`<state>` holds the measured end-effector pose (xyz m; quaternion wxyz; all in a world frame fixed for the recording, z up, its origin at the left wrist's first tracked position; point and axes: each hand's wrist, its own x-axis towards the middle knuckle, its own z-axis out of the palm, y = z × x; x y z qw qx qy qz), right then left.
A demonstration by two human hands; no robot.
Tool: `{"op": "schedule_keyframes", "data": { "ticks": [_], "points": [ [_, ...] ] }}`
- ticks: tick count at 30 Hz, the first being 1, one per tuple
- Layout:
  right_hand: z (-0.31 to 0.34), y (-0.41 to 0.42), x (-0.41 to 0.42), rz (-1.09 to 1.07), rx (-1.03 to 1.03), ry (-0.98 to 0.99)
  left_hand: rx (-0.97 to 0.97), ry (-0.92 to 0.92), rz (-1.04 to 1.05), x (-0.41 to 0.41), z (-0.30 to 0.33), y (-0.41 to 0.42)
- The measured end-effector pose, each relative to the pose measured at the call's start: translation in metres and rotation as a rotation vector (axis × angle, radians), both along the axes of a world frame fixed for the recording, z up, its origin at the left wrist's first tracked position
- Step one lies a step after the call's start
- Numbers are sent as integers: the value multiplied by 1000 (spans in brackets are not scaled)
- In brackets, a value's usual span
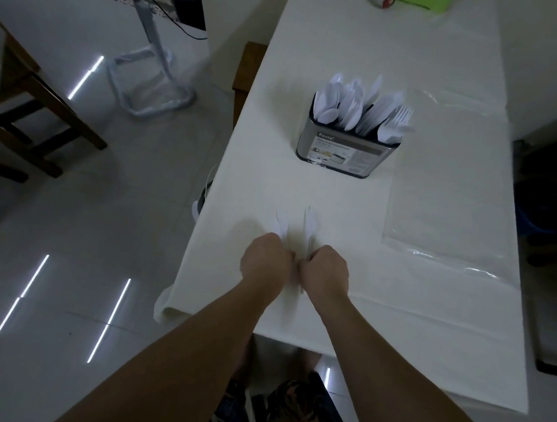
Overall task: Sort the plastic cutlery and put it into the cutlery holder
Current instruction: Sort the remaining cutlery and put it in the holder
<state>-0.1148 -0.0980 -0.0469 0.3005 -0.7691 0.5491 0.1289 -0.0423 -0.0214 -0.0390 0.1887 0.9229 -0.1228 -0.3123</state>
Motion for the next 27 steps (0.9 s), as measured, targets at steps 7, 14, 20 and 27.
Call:
{"op": "schedule_keyframes", "data": {
  "ticks": [7, 14, 20, 27],
  "points": [
    [1, 1, -1, 35, -14, 45, 22, -21, -55, 0, 1, -3],
    [5, 8, -9, 70, 48, -36, -13, 12, -48, 1, 0, -3],
    [13, 10, -7, 90, 181, -131, -105, 185, 24, 12, 4, 1],
    [23, 6, -2, 224, 134, -183, -359, 365, 89, 27, 3, 2]
  ]
}}
